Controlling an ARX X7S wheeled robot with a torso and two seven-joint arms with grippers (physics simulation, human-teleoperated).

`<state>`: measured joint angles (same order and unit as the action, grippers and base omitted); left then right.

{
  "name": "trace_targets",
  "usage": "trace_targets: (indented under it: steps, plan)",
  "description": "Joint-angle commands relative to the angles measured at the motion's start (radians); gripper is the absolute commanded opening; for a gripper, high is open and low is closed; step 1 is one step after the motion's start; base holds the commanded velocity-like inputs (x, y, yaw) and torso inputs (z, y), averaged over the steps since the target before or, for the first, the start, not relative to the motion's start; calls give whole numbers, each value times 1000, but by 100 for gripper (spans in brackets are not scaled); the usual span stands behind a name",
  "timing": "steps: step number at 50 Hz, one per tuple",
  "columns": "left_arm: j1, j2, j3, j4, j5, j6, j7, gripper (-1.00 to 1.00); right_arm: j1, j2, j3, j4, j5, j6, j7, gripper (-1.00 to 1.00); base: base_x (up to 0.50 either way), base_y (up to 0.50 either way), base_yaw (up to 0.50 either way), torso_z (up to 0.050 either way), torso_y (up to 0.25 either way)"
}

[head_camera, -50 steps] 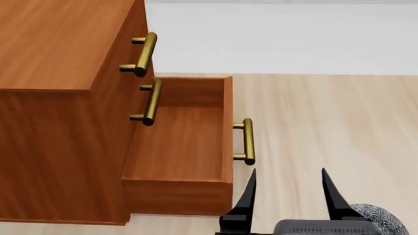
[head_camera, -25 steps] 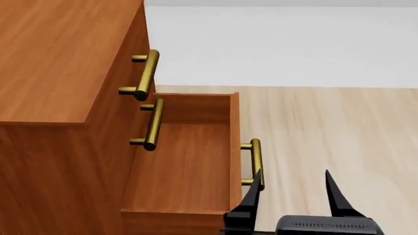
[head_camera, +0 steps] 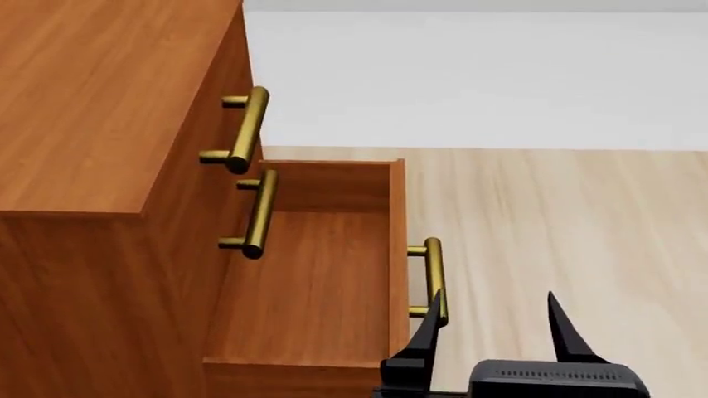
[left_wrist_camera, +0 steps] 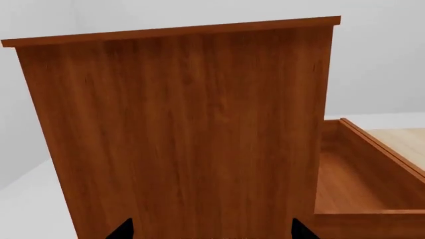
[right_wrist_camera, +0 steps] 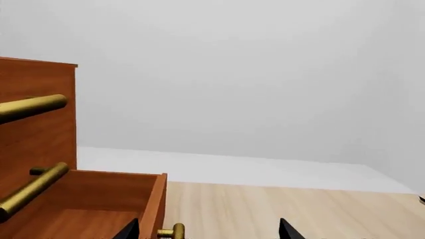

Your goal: Put the bowl in the bottom drawer of the cabinet.

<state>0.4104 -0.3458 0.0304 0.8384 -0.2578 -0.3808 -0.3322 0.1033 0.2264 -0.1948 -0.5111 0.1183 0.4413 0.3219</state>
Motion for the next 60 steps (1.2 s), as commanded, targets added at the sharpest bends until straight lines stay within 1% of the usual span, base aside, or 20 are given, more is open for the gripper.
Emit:
trace_targets:
  steps: [1, 6, 16, 18, 22, 24, 27, 28, 32, 35, 43, 44, 47, 51, 52, 54, 58, 60]
  plan:
    - [0, -5, 3, 0, -1, 2, -5, 100, 4, 5, -8, 1, -3, 11, 11, 100, 500, 0, 0, 0, 0]
    - [0, -8, 2, 1, -6, 8, -3, 100, 15, 6, -24, -2, -15, 57, 23, 100, 469, 0, 0, 0, 0]
    - [2, -14, 5, -1, -5, 12, -6, 100, 20, 11, -40, -15, -9, 81, 20, 100, 5, 0, 0, 0, 0]
    - [-5, -14, 8, 2, 5, -10, -19, 100, 21, 11, -38, -22, -1, 89, 19, 100, 0, 0, 0, 0, 0]
    - [2, -16, -2, -1, -12, 17, -7, 100, 23, 15, -34, -56, 25, 139, 8, 100, 0, 0, 0, 0, 0]
    - [6, -15, 1, -3, 8, 30, -15, 100, 25, 19, -26, -77, 38, 164, 7, 100, 0, 0, 0, 0, 0]
    - [4, -18, -2, -5, -10, 27, -8, 100, 33, 27, -10, -110, 51, 211, 10, 100, 0, 0, 0, 0, 0]
    - [5, -19, -5, -4, -13, 29, -7, 100, 43, 39, 13, -160, 76, 277, 5, 100, 0, 0, 0, 0, 0]
    - [2, -21, -3, -6, -13, 29, -7, 100, 60, 56, 50, -225, 111, 370, 3, 100, 0, 0, 0, 0, 0]
    - [-1, -21, -4, -8, -17, 28, -8, 100, 84, 75, 104, -297, 154, 483, 0, 100, 0, 0, 0, 0, 0]
    - [-13, -23, 2, -13, -18, 20, -12, 100, 179, 126, 252, -380, 262, 764, -31, 100, 0, 0, 0, 0, 0]
    - [-13, -23, 2, -13, -19, 20, -12, 100, 182, 129, 255, -381, 266, 775, -32, 100, 0, 0, 0, 0, 0]
    - [-15, -23, 5, -15, -19, 18, -13, 100, 228, 137, 316, -384, 319, 890, -64, 100, 0, 0, 0, 0, 0]
    - [-14, -24, 7, -15, -19, 20, -14, 100, 251, 145, 343, -372, 338, 935, -77, 100, 0, 0, 0, 0, 0]
    - [-13, -24, 4, -17, -23, 22, -14, 100, 266, 154, 372, -331, 345, 965, -88, 100, 0, 0, 0, 0, 0]
    - [-13, -25, 1, -17, -24, 22, -16, 100, 268, 173, 385, -276, 349, 988, -104, 100, 0, 0, 0, 0, 0]
    - [-13, -27, 1, -15, -23, 21, -19, 100, 278, 196, 418, -229, 353, 1018, -116, 100, 0, 0, 0, 0, 0]
    - [-15, -27, 3, -19, -21, 22, -20, 100, 298, 201, 450, -216, 369, 1068, -125, 100, 0, 0, 0, 0, 0]
